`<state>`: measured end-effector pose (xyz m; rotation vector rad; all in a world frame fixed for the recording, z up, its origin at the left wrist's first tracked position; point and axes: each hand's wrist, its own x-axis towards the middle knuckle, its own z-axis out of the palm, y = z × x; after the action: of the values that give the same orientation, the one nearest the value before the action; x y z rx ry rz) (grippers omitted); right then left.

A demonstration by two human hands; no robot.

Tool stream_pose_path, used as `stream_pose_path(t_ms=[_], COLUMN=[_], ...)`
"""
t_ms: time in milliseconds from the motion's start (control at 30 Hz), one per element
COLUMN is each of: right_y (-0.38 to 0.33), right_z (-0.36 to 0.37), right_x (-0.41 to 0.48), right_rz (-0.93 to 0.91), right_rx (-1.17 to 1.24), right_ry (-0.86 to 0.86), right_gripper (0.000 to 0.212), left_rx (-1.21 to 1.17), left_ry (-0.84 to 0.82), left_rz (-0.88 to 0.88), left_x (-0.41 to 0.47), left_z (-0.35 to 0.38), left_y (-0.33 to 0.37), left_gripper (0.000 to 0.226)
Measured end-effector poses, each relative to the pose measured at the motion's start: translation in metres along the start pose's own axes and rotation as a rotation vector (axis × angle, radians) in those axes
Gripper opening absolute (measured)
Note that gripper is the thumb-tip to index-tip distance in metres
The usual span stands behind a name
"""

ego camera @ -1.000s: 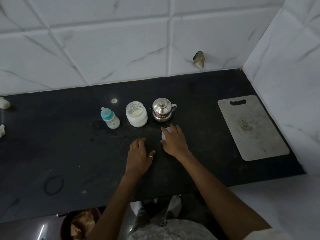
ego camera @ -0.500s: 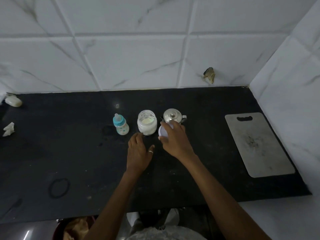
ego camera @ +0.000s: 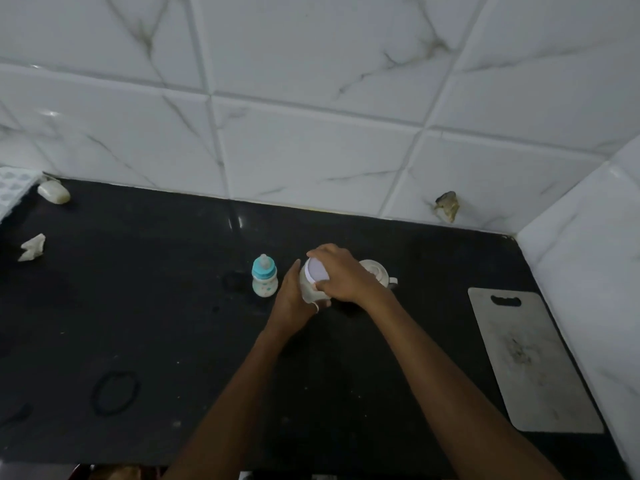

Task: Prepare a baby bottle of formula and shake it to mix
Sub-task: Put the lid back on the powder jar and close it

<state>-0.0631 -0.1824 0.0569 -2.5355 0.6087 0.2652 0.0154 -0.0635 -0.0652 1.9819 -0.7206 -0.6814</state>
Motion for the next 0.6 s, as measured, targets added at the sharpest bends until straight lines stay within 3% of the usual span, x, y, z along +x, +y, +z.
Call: stream_pose_path(t_ms=[67, 267, 600], right_y=[0.001, 0.003, -0.001], right_z=[0.001, -0.008, -0.016], right_x=[0.005, 0.016, 0.032], right_rz=[0.0, -0.028, -0.036], right_rx=[-0.019, -0.061, -0.14], right_ry=[-0.023, -0.086, -0.185], right_gripper=[0.071, 0.071, 0.066], left_rx=[-0.018, 0.002, 0.002], left_ry=[-0.027, -0.088, -0.099], left_rz=[-0.002, -0.003, -0.008], left_x=[0.004, 0.011, 0.009], left_z=[-0.003, -0.007, -0.013], left_y=[0.008, 0.027, 0.035], left_gripper=[0.125, 0.09, 0.086])
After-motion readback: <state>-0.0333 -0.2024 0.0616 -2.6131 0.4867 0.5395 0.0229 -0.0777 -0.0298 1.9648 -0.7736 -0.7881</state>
